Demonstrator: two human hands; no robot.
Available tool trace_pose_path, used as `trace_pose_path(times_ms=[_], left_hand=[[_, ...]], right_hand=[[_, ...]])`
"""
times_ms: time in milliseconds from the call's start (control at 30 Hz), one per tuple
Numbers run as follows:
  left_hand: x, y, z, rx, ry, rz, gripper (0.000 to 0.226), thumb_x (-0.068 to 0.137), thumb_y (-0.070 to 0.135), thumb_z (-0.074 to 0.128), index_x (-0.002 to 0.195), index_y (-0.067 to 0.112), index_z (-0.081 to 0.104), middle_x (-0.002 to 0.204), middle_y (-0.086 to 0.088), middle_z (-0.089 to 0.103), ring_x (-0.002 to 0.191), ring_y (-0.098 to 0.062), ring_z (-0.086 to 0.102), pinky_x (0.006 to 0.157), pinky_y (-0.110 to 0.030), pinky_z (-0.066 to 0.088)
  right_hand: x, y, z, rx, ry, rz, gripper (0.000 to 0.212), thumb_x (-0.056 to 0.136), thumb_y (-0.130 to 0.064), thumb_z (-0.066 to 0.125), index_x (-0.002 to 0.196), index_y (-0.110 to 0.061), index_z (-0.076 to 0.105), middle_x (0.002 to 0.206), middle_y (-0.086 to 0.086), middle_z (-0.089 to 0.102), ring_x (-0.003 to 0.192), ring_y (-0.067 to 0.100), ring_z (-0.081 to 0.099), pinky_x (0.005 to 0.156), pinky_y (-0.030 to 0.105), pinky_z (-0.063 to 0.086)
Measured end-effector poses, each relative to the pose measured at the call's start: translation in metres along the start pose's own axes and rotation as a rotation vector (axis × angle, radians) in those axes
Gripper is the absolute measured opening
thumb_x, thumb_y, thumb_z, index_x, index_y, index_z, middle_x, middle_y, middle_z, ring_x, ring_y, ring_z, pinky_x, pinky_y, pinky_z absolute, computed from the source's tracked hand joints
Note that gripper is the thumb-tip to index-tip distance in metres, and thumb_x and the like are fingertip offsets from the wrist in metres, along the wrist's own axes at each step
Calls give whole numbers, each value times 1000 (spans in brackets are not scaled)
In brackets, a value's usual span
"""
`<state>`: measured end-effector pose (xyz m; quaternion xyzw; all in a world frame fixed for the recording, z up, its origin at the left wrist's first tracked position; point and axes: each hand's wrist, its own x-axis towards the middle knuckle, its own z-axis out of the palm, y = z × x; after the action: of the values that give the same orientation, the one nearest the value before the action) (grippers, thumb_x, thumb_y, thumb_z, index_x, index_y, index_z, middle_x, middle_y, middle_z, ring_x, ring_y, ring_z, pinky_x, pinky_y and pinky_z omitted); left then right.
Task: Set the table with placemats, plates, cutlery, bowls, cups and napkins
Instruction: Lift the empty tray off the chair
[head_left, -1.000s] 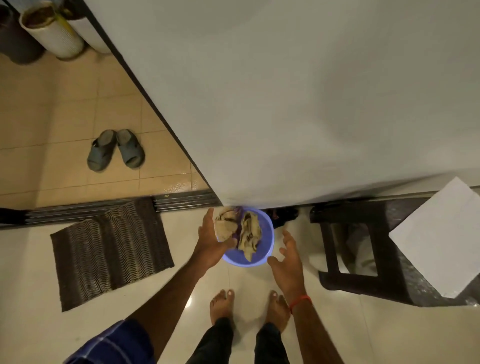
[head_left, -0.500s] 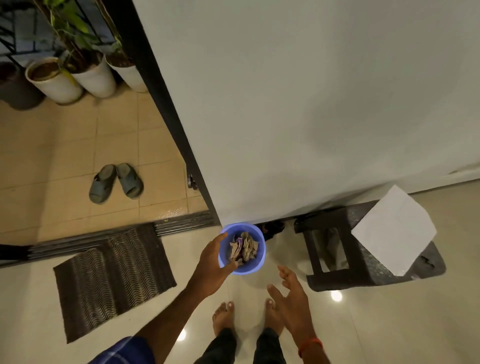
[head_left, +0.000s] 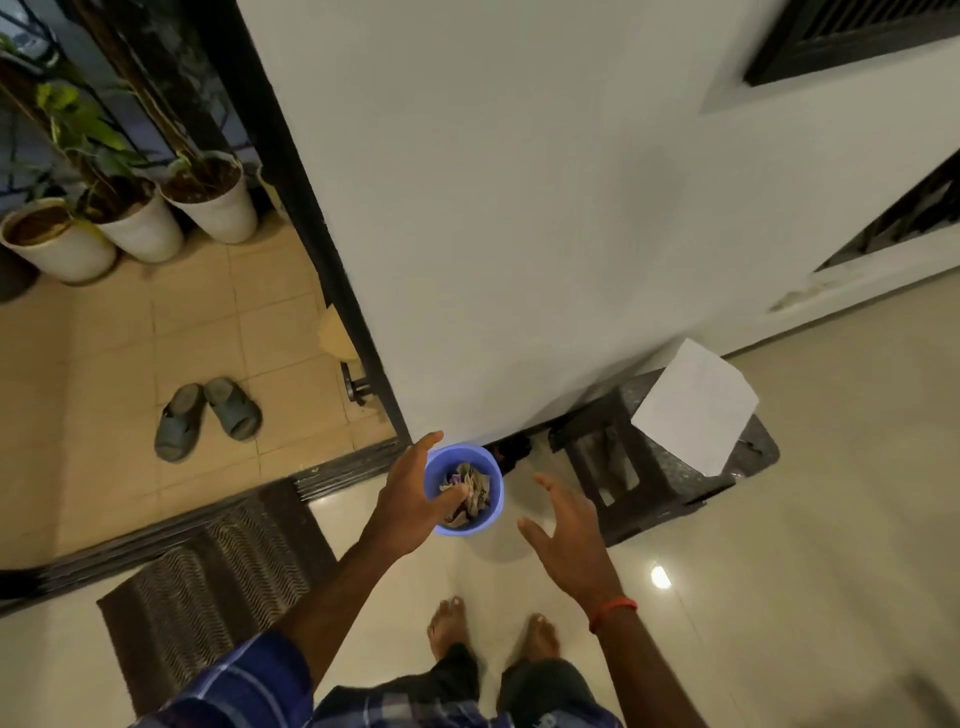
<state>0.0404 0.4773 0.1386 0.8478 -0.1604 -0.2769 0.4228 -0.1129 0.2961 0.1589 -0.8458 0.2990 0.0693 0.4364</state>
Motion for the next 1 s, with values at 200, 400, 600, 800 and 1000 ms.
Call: trace_pose_path(times_ms=[200, 400, 600, 800, 1000], left_hand=[[-17, 34, 12, -2, -78, 118, 77, 89, 36, 79, 150, 42, 33, 147, 15, 43, 129, -5, 44, 103, -29, 44], [-41, 70, 49, 98, -176, 266, 78, 76, 64, 75, 140, 47, 33, 124, 24, 50, 114, 6, 51, 100, -25, 45], [-55, 85, 91, 312, -292, 478, 94, 73, 93, 51, 150, 42, 33, 145, 12, 48, 131, -13, 49, 108, -45, 47], [-81, 101, 132, 468, -415, 627, 85, 80, 90, 48, 151, 55, 18, 162, 8, 36, 150, -20, 34, 115, -55, 39], [-92, 124, 155, 518, -532, 679, 99, 75, 97, 36, 158, 44, 18, 169, 16, 15, 157, -14, 5, 123, -62, 18]], right_hand=[[-30, 8, -16, -100, 80, -74, 61, 96, -37, 65, 150, -26, 38, 153, -3, 39, 141, 15, 29, 108, 22, 26], [-63, 29, -42, -103, 213, -57, 64, 93, -40, 67, 150, -27, 39, 153, -3, 41, 141, 18, 32, 115, 31, 31], [-112, 65, -61, -98, 355, 42, 68, 90, -44, 68, 149, -30, 38, 149, -4, 42, 140, 22, 31, 111, 33, 34], [-170, 94, -65, -108, 402, 198, 78, 91, -53, 63, 155, -35, 24, 158, -5, 29, 149, 22, 16, 117, 41, 25], [-207, 99, -72, -129, 512, 313, 80, 90, -64, 57, 156, -36, 20, 162, -1, 24, 151, 24, 13, 119, 43, 17]])
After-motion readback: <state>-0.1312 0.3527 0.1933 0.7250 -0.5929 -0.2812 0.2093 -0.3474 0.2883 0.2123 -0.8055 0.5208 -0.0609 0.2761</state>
